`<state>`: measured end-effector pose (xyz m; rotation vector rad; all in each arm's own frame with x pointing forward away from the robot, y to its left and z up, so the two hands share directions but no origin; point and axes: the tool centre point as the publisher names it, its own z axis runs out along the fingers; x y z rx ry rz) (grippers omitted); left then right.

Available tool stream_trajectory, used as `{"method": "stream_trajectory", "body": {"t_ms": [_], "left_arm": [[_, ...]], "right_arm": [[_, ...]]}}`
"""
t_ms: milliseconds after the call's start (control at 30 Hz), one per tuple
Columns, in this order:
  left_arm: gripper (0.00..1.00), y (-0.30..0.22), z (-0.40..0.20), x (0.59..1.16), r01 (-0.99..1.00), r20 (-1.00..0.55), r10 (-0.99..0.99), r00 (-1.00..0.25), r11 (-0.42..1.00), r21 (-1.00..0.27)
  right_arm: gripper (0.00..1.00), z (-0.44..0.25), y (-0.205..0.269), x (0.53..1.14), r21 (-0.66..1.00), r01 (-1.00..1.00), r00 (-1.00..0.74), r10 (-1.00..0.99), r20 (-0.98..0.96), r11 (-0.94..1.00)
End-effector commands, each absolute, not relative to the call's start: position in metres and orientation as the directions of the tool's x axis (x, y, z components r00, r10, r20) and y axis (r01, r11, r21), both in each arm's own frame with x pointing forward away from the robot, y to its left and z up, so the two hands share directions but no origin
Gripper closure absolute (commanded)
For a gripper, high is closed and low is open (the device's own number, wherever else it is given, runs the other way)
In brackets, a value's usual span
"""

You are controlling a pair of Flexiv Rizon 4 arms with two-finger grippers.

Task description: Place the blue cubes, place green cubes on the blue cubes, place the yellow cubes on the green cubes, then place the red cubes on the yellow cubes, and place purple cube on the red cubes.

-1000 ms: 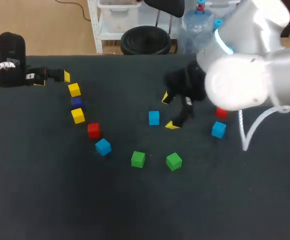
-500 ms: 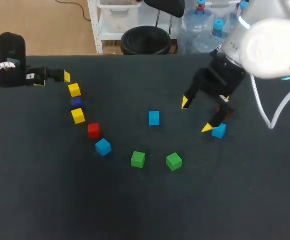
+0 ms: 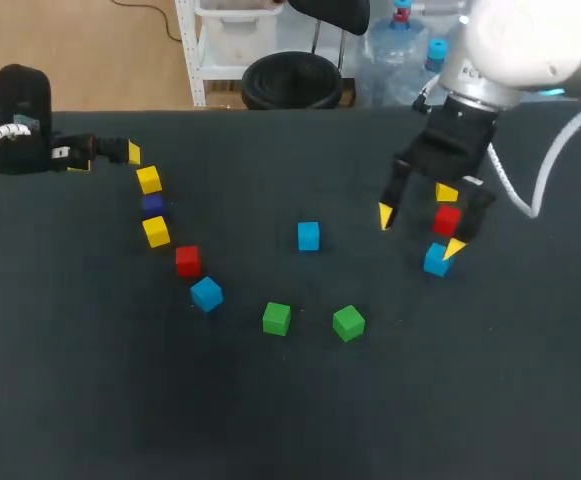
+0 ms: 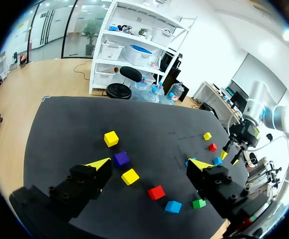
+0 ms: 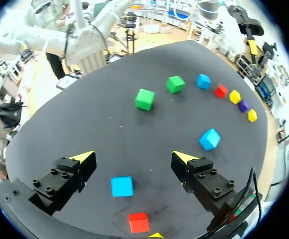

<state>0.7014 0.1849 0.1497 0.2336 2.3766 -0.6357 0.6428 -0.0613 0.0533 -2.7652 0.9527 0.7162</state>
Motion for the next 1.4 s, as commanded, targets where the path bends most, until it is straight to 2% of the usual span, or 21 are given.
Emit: {"method": "stream_trajectory", "body": {"t_ms": [33,833,933,967,1033,1133,1300,1400], "left_arm": [[0.00,0.185,0.150,0.701,0.321,-0.640,0.002,-0.768,0.867,-0.382],[0.00,0.185,0.150,0.701,0.321,-0.640,0.002,-0.768,0.867,-0.382],[0.00,0.185,0.150,0.701,0.321,-0.640,0.002,-0.768,0.867,-0.382],[0.00,0.185,0.150,0.701,0.321,-0.640,0.002,-0.768,0.867,-0.382],[0.00,0.185,0.150,0.701,0.321,-0.640,0.002,-0.768,0.867,-0.382],[0.00,0.185,0.150,0.701,0.321,-0.640,0.002,-0.768,0.867,-0.382],[0.00,0.185,0.150,0.701,0.321,-0.640,0.002,-0.768,0.867,-0.382],[0.00,0.185,0.150,0.701,0.321,-0.640,0.002,-0.768,0.867,-0.382]], "right_arm": [[0.00,0.050,-0.067,0.649,0.113,-0.552,0.687,-0.528,-0.500,-0.826],[0.00,-0.008,-0.099,0.664,-0.030,-0.553,0.749,-0.481,-0.455,-0.833],[0.06,-0.009,-0.100,0.664,-0.036,-0.549,0.753,-0.475,-0.455,-0.835],[0.11,-0.010,-0.100,0.665,-0.039,-0.547,0.754,-0.472,-0.457,-0.836],[0.32,-0.010,-0.100,0.665,-0.042,-0.546,0.755,-0.469,-0.458,-0.837],[0.52,-0.011,-0.100,0.666,-0.046,-0.542,0.757,-0.465,-0.459,-0.839],[0.56,-0.010,-0.100,0.667,-0.046,-0.534,0.763,-0.458,-0.457,-0.844],[0.64,-0.011,-0.100,0.667,-0.042,-0.528,0.765,-0.454,-0.456,-0.848]]}}
